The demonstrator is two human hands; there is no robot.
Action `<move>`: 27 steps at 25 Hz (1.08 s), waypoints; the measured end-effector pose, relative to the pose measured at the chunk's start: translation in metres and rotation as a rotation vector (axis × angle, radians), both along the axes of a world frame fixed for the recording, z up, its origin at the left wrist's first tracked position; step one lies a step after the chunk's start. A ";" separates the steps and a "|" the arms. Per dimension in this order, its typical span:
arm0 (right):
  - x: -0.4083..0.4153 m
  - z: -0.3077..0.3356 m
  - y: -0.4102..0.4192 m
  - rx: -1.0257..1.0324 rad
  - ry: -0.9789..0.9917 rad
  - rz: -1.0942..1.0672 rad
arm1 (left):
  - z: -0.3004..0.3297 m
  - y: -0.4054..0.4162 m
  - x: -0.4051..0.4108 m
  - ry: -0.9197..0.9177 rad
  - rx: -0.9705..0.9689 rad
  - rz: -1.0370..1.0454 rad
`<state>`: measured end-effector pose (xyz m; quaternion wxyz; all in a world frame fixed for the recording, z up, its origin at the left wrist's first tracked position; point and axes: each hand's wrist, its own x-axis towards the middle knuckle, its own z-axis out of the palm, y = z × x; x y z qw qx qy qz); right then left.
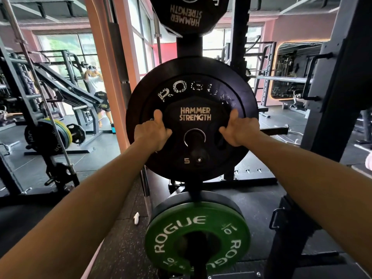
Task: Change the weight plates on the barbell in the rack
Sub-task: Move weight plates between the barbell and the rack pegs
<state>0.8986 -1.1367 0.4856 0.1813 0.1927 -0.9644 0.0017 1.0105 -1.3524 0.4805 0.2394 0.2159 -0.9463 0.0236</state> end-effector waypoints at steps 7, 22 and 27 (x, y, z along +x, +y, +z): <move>-0.043 -0.009 -0.023 -0.082 -0.012 -0.010 | 0.000 -0.011 -0.041 0.031 -0.025 0.080; 0.020 0.021 0.042 -0.296 -0.145 0.343 | 0.021 0.023 0.047 -0.082 0.222 -0.090; 0.057 0.032 0.087 -0.242 -0.209 0.414 | 0.036 0.072 0.100 -0.036 0.240 -0.065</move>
